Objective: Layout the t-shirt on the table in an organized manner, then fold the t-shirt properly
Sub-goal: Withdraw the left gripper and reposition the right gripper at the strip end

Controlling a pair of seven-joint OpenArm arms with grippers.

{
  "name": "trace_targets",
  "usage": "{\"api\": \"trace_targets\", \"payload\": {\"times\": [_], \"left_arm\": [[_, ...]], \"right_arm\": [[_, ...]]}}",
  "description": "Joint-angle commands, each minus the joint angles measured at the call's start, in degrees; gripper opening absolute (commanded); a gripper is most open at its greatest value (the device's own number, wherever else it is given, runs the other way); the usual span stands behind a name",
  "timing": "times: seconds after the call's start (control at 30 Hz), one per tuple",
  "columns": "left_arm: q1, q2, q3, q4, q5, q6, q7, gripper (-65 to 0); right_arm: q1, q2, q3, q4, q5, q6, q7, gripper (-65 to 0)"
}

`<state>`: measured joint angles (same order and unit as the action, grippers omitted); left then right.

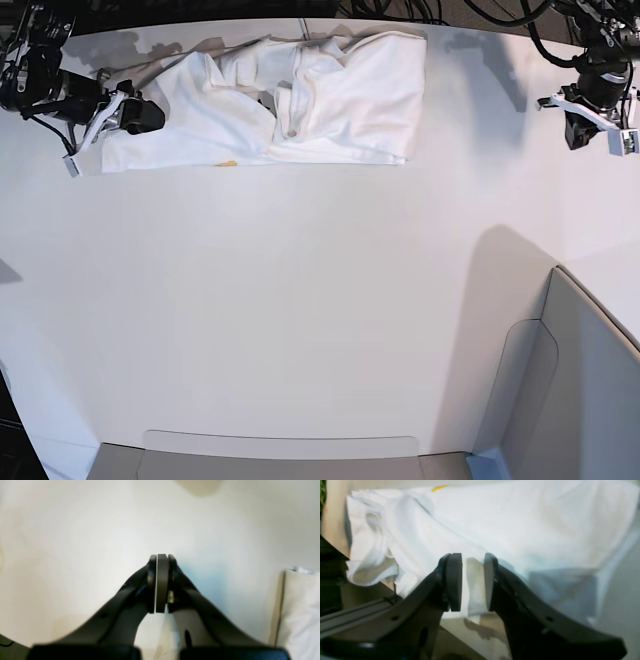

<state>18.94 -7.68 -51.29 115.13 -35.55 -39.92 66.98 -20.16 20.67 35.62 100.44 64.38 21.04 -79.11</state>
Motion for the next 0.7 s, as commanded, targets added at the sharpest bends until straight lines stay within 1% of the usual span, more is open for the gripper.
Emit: {"api": "trace_targets", "payload": {"times": [0.0,0.03,0.17,0.23,0.27,0.37,0.47,0.6,0.63,0.67], "left_arm": [[1.0,-0.3,-0.4,0.3,-0.8,-0.1,-0.9,-60.7],[1.4,-0.3,-0.4,-0.2,-0.8,-0.1,-0.9,-59.6],[2.4,-0.1,-0.3,-1.9,-0.9,-0.1,-0.9,-58.0],[2.4,0.9,-0.2,-2.8,-0.9,-0.1,-0.9,-58.0],[2.4,1.2,-0.2,-2.9,-0.9,-0.1,-0.9,-58.0],[2.4,1.4,0.0,-3.0,-0.9,-0.1,-0.9,-58.0],[2.5,1.3,1.3,-3.0,-0.8,-0.1,-0.9,-58.0],[3.5,1.3,2.6,-3.0,-0.8,-0.1,-0.9,-58.0],[3.6,1.3,3.2,-3.0,-0.8,-0.1,-0.9,-58.0],[3.6,1.3,3.3,-3.0,-0.8,-0.1,-0.9,-58.0]], "right_arm": [[0.4,2.0,0.6,0.6,1.2,0.3,0.8,-48.1],[0.4,2.8,0.6,0.6,1.2,0.5,0.8,-46.8],[0.5,5.1,0.6,0.6,1.1,5.4,0.8,-39.6],[0.3,6.0,0.6,0.5,1.1,6.7,0.8,-36.7],[0.3,6.5,0.6,0.2,1.1,6.8,0.8,-36.0],[0.3,6.6,1.4,-2.6,1.1,7.0,0.8,-35.9],[0.2,6.4,6.6,-7.6,1.5,7.1,0.6,-35.9],[1.2,6.9,13.0,-18.0,1.6,7.1,-0.9,-35.9],[2.2,7.7,13.5,-20.2,1.6,7.5,-0.9,-35.9],[2.7,8.1,13.7,-22.1,1.6,8.8,-0.9,-35.9]]}}
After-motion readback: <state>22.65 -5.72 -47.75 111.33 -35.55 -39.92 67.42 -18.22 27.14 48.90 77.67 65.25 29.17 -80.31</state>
